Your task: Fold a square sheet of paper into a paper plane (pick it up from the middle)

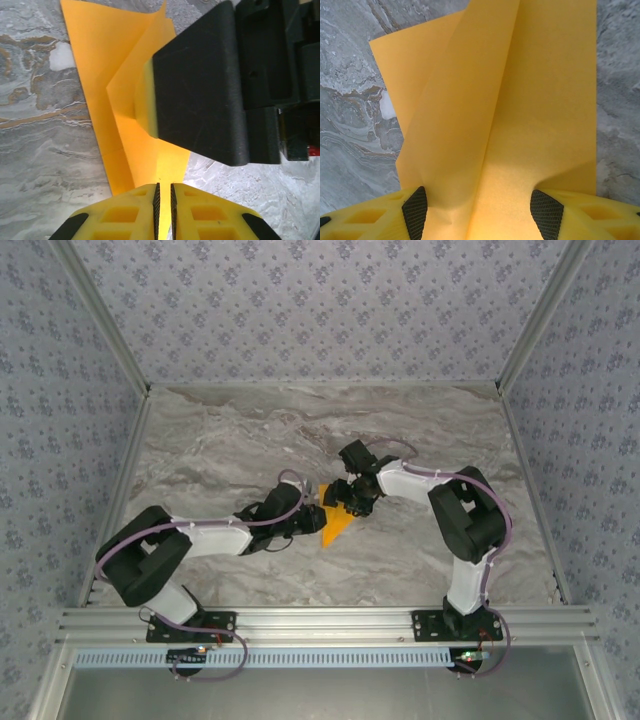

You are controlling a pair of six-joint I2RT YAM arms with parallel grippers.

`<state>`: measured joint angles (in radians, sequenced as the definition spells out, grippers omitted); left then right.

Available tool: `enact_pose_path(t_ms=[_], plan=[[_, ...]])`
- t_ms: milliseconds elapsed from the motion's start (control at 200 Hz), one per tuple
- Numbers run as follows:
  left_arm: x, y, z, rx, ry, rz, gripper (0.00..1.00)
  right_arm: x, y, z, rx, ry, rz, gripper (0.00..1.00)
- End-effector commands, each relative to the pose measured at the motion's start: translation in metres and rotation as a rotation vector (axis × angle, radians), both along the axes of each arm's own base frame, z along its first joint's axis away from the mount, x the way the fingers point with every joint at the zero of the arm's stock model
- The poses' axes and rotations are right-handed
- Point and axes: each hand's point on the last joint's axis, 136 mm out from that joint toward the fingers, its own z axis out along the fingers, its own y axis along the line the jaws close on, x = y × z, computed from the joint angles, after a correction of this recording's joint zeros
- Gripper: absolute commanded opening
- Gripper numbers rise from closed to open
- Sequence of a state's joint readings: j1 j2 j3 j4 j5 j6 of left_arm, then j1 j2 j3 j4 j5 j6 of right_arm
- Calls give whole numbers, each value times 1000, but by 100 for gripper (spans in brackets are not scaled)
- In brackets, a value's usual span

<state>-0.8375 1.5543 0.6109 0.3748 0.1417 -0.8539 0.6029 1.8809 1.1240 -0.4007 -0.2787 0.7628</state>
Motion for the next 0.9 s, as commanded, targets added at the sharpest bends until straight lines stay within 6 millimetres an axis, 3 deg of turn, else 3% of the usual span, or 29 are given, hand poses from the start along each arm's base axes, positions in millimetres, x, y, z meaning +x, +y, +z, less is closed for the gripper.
enact_pose_path(t_ms=[0,410,894], plan=[[3,-11,8,-45,-19,-30,16,-50,-41,-77,-226,192,9,67],[2,-21,-1,-55,15,-64,16,-51,-36,-78,-236,191,40,73],[2,-13,-17,10,51,-41,15,-50,-35,-77,-235,188,39,74]])
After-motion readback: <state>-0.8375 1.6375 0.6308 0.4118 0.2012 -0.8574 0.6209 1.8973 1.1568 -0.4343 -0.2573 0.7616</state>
